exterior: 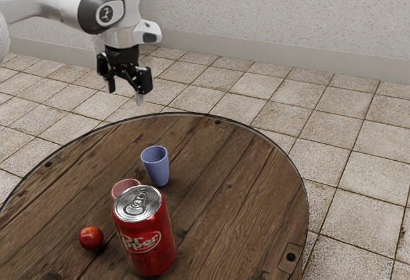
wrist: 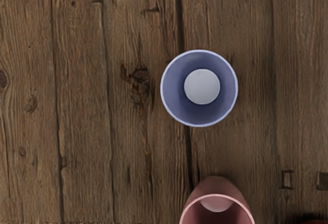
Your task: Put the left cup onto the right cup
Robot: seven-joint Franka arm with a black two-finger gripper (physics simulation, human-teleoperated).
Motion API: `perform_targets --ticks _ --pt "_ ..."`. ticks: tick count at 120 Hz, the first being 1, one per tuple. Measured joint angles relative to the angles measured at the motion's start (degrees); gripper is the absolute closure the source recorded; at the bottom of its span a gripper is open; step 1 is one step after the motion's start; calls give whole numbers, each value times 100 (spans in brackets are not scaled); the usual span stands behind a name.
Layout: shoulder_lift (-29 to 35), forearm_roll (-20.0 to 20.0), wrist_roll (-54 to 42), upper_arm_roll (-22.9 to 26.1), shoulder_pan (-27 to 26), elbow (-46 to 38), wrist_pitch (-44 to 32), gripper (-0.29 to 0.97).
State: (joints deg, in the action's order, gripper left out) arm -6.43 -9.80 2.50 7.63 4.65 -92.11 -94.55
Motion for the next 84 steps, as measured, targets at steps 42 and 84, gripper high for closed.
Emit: perform_targets --ticks 42,84 --pt "-283 -87 475 -35 25 -907 -1421 0" --pt "-519 -147 1167 228 9 -1547 -2448 0"
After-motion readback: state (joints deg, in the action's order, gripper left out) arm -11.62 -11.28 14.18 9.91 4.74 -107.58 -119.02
